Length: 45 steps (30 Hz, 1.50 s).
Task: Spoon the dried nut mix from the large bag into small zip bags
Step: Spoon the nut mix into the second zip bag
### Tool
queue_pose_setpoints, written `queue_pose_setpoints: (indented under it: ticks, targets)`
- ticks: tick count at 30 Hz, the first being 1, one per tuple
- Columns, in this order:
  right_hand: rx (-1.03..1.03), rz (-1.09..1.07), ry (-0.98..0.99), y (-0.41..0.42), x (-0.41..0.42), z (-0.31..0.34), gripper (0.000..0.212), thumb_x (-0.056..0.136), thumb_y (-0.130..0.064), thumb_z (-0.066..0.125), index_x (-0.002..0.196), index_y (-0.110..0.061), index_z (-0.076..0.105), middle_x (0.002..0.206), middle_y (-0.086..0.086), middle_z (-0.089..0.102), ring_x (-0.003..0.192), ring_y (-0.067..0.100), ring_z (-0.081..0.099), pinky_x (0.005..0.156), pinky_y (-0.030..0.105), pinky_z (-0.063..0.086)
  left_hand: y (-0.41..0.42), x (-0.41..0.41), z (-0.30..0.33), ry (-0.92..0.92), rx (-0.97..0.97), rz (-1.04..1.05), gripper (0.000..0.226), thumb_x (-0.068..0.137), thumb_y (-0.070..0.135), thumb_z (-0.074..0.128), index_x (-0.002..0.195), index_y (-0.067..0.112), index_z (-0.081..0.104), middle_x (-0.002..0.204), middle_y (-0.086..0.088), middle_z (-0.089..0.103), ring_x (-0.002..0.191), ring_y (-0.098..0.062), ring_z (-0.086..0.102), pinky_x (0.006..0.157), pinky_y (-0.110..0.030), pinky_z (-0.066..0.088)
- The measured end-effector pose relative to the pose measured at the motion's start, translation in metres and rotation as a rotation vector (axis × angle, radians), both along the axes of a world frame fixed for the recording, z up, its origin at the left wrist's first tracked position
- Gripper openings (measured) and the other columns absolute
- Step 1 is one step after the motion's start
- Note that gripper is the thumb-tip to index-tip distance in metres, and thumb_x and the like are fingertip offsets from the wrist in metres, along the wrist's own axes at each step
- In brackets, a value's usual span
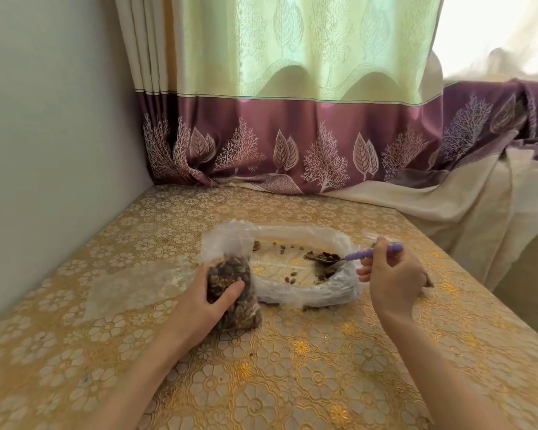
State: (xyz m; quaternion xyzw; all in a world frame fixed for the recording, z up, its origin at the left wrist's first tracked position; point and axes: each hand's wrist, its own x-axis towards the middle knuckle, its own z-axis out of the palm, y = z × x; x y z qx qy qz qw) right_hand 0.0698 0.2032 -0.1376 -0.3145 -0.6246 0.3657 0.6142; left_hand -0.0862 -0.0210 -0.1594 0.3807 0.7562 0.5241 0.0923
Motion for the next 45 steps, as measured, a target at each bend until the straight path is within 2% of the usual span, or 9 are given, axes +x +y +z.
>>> queue_pose_setpoints:
  ticks: [3, 6, 11, 15, 18, 23, 30, 39, 45]
  targets:
    - [0.002, -0.010, 0.000, 0.001, -0.005, 0.001, 0.026, 0.097, -0.026, 0.049, 0.074, -0.015, 0.054, 0.050, -0.017, 0.061, 0.038, 0.006, 0.058, 0.040, 0.016, 0.048, 0.000, 0.000, 0.000, -0.007, -0.002, 0.002, 0.041, 0.069, 0.069, 0.054, 0.103, 0.053, 0.038, 0.108, 0.027, 0.052, 0.095, 0.014, 0.050, 0.069, -0.010, 0.040]
    - [0.026, -0.018, -0.009, -0.001, -0.008, 0.000, 0.025, 0.097, -0.026, 0.050, 0.072, -0.021, 0.049, 0.053, -0.017, 0.061, 0.039, 0.003, 0.058, 0.041, 0.012, 0.045, -0.001, 0.001, 0.001, -0.018, -0.005, 0.000, 0.040, 0.069, 0.069, 0.053, 0.102, 0.054, 0.037, 0.108, 0.029, 0.051, 0.093, 0.018, 0.049, 0.068, -0.009, 0.040]
    - [-0.052, 0.016, -0.047, 0.000, -0.010, -0.013, 0.022, 0.096, -0.027, 0.051, 0.077, -0.017, 0.054, 0.068, -0.010, 0.067, 0.045, -0.001, 0.060, 0.047, 0.009, 0.046, -0.001, 0.002, 0.003, -0.011, -0.014, -0.005, 0.043, 0.067, 0.072, 0.051, 0.103, 0.055, 0.037, 0.108, 0.030, 0.049, 0.093, 0.021, 0.048, 0.065, -0.007, 0.041]
    - [-0.230, 0.032, 0.027, 0.003, -0.010, -0.017, 0.025, 0.095, -0.028, 0.054, 0.072, -0.022, 0.058, 0.066, -0.005, 0.067, 0.049, 0.003, 0.063, 0.060, 0.023, 0.054, -0.001, 0.002, 0.003, -0.010, -0.018, -0.002, 0.042, 0.067, 0.071, 0.051, 0.103, 0.055, 0.037, 0.107, 0.030, 0.050, 0.091, 0.023, 0.048, 0.064, -0.007, 0.041]
    - [-0.383, 0.114, 0.093, 0.005, -0.009, -0.018, 0.022, 0.096, -0.026, 0.054, 0.078, -0.015, 0.062, 0.074, 0.005, 0.070, 0.061, 0.015, 0.066, 0.070, 0.033, 0.057, -0.001, 0.003, 0.003, -0.014, -0.013, -0.007, 0.042, 0.067, 0.070, 0.052, 0.103, 0.055, 0.037, 0.107, 0.031, 0.049, 0.091, 0.027, 0.045, 0.063, -0.003, 0.042]
    - [-0.527, 0.198, 0.205, 0.009, -0.008, -0.017, 0.022, 0.095, -0.024, 0.055, 0.086, -0.006, 0.065, 0.070, 0.006, 0.070, 0.054, 0.009, 0.066, 0.057, 0.018, 0.056, -0.001, 0.003, 0.003, -0.031, 0.007, 0.004, 0.045, 0.067, 0.064, 0.058, 0.107, 0.052, 0.038, 0.109, 0.026, 0.053, 0.092, 0.023, 0.049, 0.065, -0.005, 0.042]
    - [-0.411, 0.271, 0.202, -0.003, -0.005, -0.001, 0.027, 0.097, -0.022, 0.051, 0.082, -0.005, 0.066, 0.060, -0.004, 0.070, 0.053, 0.007, 0.065, 0.052, 0.015, 0.052, -0.001, 0.003, 0.002, -0.064, 0.044, 0.015, 0.047, 0.062, 0.062, 0.065, 0.102, 0.053, 0.043, 0.105, 0.023, 0.057, 0.092, 0.013, 0.055, 0.068, -0.012, 0.045]
    - [-0.252, 0.539, 0.281, -0.043, -0.003, 0.059, 0.030, 0.097, -0.020, 0.051, 0.081, 0.000, 0.066, 0.066, 0.007, 0.070, 0.057, 0.015, 0.065, 0.053, 0.019, 0.051, -0.001, 0.001, 0.005, -0.130, 0.080, 0.025, 0.057, 0.056, 0.056, 0.072, 0.107, 0.047, 0.046, 0.108, 0.016, 0.059, 0.099, 0.001, 0.056, 0.076, -0.019, 0.045]
    - [-0.160, 0.773, 0.156, -0.063, -0.007, 0.075, 0.028, 0.098, -0.017, 0.048, 0.082, 0.001, 0.064, 0.077, 0.012, 0.074, 0.059, 0.017, 0.064, 0.056, 0.020, 0.052, -0.001, 0.002, 0.008, -0.183, 0.128, -0.007, 0.053, 0.052, 0.050, 0.076, 0.100, 0.046, 0.054, 0.100, 0.015, 0.066, 0.089, 0.005, 0.061, 0.070, -0.016, 0.048]
